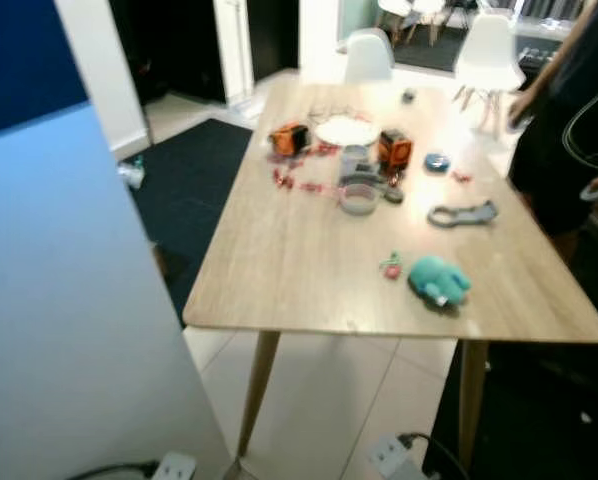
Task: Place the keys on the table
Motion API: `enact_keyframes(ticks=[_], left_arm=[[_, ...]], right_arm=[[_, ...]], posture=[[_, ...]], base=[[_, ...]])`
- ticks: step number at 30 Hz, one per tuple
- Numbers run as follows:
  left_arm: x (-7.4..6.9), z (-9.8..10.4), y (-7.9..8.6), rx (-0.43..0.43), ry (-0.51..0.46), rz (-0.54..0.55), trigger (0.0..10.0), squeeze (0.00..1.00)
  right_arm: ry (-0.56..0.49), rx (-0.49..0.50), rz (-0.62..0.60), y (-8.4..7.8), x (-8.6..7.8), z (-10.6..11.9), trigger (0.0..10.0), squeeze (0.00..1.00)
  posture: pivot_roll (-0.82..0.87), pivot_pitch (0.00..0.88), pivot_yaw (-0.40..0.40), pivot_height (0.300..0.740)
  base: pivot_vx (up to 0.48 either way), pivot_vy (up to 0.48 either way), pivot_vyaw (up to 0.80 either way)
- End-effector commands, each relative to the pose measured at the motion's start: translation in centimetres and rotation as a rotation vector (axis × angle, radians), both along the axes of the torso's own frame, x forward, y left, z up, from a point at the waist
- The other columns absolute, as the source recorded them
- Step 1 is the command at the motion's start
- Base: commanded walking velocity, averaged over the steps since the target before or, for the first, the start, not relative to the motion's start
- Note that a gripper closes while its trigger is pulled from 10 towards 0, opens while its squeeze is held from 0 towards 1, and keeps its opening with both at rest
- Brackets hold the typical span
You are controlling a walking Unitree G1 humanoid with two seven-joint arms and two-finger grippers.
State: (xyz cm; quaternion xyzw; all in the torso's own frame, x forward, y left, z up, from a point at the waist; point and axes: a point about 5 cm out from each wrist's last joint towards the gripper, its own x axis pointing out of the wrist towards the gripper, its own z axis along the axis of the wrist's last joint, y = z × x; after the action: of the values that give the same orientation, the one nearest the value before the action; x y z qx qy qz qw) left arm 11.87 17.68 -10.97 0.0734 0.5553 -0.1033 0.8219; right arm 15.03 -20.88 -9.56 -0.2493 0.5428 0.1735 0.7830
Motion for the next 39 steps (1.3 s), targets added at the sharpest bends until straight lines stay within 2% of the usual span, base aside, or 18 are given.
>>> enact_keyframes(ticks=[1, 10, 16, 39], left_arm=[[-0.5, -0.1, 0.5, 0.015, 0.015, -0.002, 10.0, 0.0], [-0.9, -0.2, 1.0, 0.021, 0.034, -0.013, 10.0, 0.0], [-1.1, -0.2, 1.0, 0.025, 0.043, -0.022, 10.0, 0.0], [-1.5, -0.3, 1.2, 0.044, 0.061, -0.06, 10.0, 0.0]], right_arm=[[0.001, 0.015, -0.006, 0.5, -0.1, -0.1, 10.0, 0.0], [-0.013, 0.028, -0.021, 1.0, 0.0, -0.2, 10.0, 0.0], [-0.018, 0.027, -0.046, 0.9, 0.1, -0.1, 10.0, 0.0], [-0.028, 0.057, -0.054, 1.4, 0.7, 0.0, 10.0, 0.0]], posture=[[-0.03, 0.0, -0.003, 0.74], [-0.03, 0.0, 0.009, 0.74], [-0.04, 0.0, 0.012, 0.74], [-0.04, 0.003, 0.021, 0.74]], base=[[0.0, 0.0, 0.77], [0.0, 0.0, 0.77], [0.0, 0.0, 0.0], [-0.356, 0.0, 0.0]])
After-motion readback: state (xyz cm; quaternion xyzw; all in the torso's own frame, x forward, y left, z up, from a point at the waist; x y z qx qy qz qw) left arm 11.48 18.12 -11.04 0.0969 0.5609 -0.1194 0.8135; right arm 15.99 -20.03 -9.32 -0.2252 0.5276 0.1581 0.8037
